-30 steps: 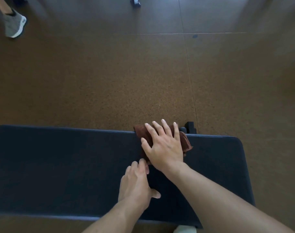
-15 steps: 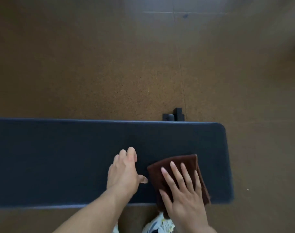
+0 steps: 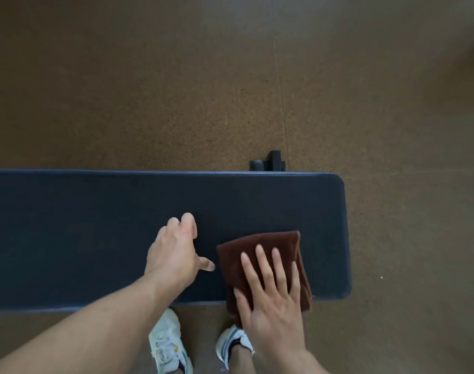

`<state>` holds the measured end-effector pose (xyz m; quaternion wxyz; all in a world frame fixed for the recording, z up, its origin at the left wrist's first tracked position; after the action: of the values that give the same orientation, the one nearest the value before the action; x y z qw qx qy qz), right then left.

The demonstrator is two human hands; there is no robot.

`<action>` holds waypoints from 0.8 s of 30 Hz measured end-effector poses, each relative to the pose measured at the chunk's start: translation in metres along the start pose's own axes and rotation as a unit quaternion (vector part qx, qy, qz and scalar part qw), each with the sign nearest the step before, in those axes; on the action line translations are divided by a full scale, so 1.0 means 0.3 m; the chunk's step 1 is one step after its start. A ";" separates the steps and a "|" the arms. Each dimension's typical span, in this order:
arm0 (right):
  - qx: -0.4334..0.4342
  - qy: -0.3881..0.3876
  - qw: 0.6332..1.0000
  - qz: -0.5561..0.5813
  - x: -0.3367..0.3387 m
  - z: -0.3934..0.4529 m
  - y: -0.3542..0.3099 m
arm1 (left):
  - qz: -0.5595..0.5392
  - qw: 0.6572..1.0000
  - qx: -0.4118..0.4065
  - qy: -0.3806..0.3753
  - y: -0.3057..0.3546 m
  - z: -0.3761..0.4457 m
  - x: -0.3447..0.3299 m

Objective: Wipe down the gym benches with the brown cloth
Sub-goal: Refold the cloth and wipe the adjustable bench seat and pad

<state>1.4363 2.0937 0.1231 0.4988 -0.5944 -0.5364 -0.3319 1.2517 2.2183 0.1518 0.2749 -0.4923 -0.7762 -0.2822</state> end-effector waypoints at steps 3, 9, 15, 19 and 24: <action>0.004 0.003 1.000 0.003 -0.006 0.054 0.001 | 0.007 1.000 -0.006 -0.003 0.011 -0.001 0.001; -0.015 0.006 1.000 0.023 0.127 0.555 -0.053 | 0.000 1.000 -0.023 -0.008 0.008 0.006 0.008; -0.015 0.010 1.000 0.002 0.103 0.487 -0.067 | -0.026 0.998 -0.050 0.011 -0.028 0.001 -0.017; 0.017 -0.009 0.999 -0.025 0.034 0.102 -0.053 | -0.062 0.991 -0.094 0.071 -0.056 -0.051 -0.037; -0.010 -0.043 0.996 -0.073 0.091 0.188 -0.044 | -0.251 0.947 -0.168 0.111 -0.234 -0.310 -0.199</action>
<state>1.4212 2.1548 0.1356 0.4439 -0.5724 -0.5957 -0.3470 1.2227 2.0911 0.1622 0.1927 -0.2865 -0.7806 -0.5210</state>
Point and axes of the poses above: each hand's wrist, its own z-axis towards the middle knuckle, its own x-axis out of the back of the hand, y = z × x, the point moved 4 cm from there along z, towards the middle knuckle, and after that the axes turned 3 degrees about x, right-handed, at the moved point
